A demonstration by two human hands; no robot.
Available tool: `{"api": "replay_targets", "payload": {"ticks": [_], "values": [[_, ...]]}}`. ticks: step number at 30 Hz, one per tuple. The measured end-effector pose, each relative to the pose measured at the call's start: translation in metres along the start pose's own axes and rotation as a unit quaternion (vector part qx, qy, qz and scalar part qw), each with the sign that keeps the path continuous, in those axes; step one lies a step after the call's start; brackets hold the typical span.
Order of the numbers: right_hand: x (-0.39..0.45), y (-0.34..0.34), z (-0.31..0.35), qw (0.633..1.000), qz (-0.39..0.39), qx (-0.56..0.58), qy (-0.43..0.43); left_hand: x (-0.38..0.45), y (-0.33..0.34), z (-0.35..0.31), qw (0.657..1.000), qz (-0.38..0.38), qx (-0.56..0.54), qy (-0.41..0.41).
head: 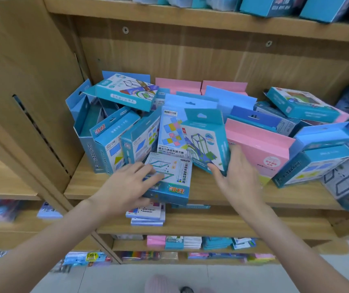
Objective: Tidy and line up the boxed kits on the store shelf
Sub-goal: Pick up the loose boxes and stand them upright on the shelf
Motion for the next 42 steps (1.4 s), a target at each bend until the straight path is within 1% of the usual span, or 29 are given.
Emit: {"api": "replay_targets", "payload": {"ticks": [2,4,7,8,9,11,12,13,15,17,20,23,25,27,29,30,32,33,34,35,36,37,38,39,40,42], "values": [[0.006,0.004,0.010,1.000,-0.006,-0.025,-0.016,-0.002,-0.017,0.004,0.999,-0.034,0.000,-0.014],[0.008,0.010,0.017,1.000,0.000,-0.020,-0.020,-0.008,-0.036,0.012,0.992,-0.082,-0.059,-0.073],[0.008,0.014,0.017,1.000,0.011,0.018,0.009,-0.022,-0.055,0.026,0.964,-0.146,-0.143,-0.173],[0.007,0.013,0.013,0.999,0.013,0.036,0.026,-0.027,-0.058,0.031,0.949,-0.160,-0.176,-0.209],[0.005,0.013,0.011,0.998,0.015,0.057,0.037,-0.033,-0.059,0.036,0.926,-0.167,-0.222,-0.255],[0.000,0.018,0.010,0.992,0.027,0.113,0.045,-0.048,-0.057,0.050,0.862,-0.174,-0.318,-0.354],[-0.003,0.023,0.011,0.987,0.038,0.149,0.051,-0.056,-0.053,0.055,0.835,-0.170,-0.351,-0.389],[-0.006,0.031,0.011,0.980,0.057,0.182,0.061,-0.062,-0.050,0.060,0.818,-0.164,-0.371,-0.407],[-0.011,0.052,0.012,0.967,0.113,0.214,0.078,-0.067,-0.045,0.067,0.806,-0.138,-0.394,-0.419],[-0.013,0.070,0.008,0.965,0.152,0.197,0.086,-0.069,-0.041,0.073,0.808,-0.100,-0.390,-0.430],[-0.005,0.081,0.005,0.969,0.159,0.163,0.098,-0.073,-0.042,0.083,0.842,-0.053,-0.329,-0.423],[0.005,0.081,0.011,0.964,0.174,0.168,0.111,-0.085,-0.042,0.091,0.840,-0.034,-0.327,-0.432],[0.006,0.078,0.013,0.966,0.167,0.169,0.105,-0.091,-0.041,0.091,0.844,-0.027,-0.327,-0.424],[0.006,0.070,0.013,0.971,0.139,0.165,0.098,-0.095,-0.041,0.089,0.846,-0.033,-0.332,-0.415],[0.004,0.057,0.015,0.977,0.102,0.166,0.090,-0.099,-0.041,0.089,0.838,-0.042,-0.360,-0.407],[0.002,0.047,0.015,0.978,0.071,0.173,0.093,-0.101,-0.039,0.088,0.830,-0.045,-0.383,-0.403],[-0.005,0.022,0.020,0.974,-0.017,0.208,0.094,-0.105,-0.035,0.086,0.810,-0.045,-0.425,-0.401],[-0.009,0.011,0.025,0.968,-0.049,0.234,0.073,-0.106,-0.033,0.085,0.800,-0.051,-0.444,-0.399],[-0.011,0.006,0.034,0.966,-0.039,0.252,0.046,-0.105,-0.032,0.083,0.793,-0.058,-0.461,-0.394],[-0.013,0.009,0.043,0.965,0.019,0.261,0.022,-0.101,-0.032,0.081,0.792,-0.066,-0.468,-0.387],[-0.016,0.016,0.052,0.960,0.104,0.262,0.009,-0.096,-0.032,0.079,0.794,-0.075,-0.469,-0.380],[-0.018,0.025,0.059,0.948,0.178,0.264,0.008,-0.091,-0.034,0.077,0.799,-0.089,-0.460,-0.376],[-0.018,0.031,0.063,0.929,0.222,0.296,0.030,-0.085,-0.037,0.074,0.807,-0.106,-0.447,-0.371],[-0.016,0.034,0.064,0.898,0.241,0.358,0.081,-0.081,-0.041,0.070,0.826,-0.122,-0.419,-0.358],[-0.014,0.035,0.063,0.852,0.252,0.436,0.142,-0.075,-0.046,0.066,0.859,-0.135,-0.368,-0.330],[-0.013,0.037,0.061,0.743,0.262,0.567,0.241,-0.068,-0.052,0.051,0.933,-0.147,-0.226,-0.238]]}}
Point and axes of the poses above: each hand's wrist, its own x-axis towards the middle knuckle, its own y-axis out of the palm, z = x × y, the point moved 6 cm from there along x, towards the middle knuckle
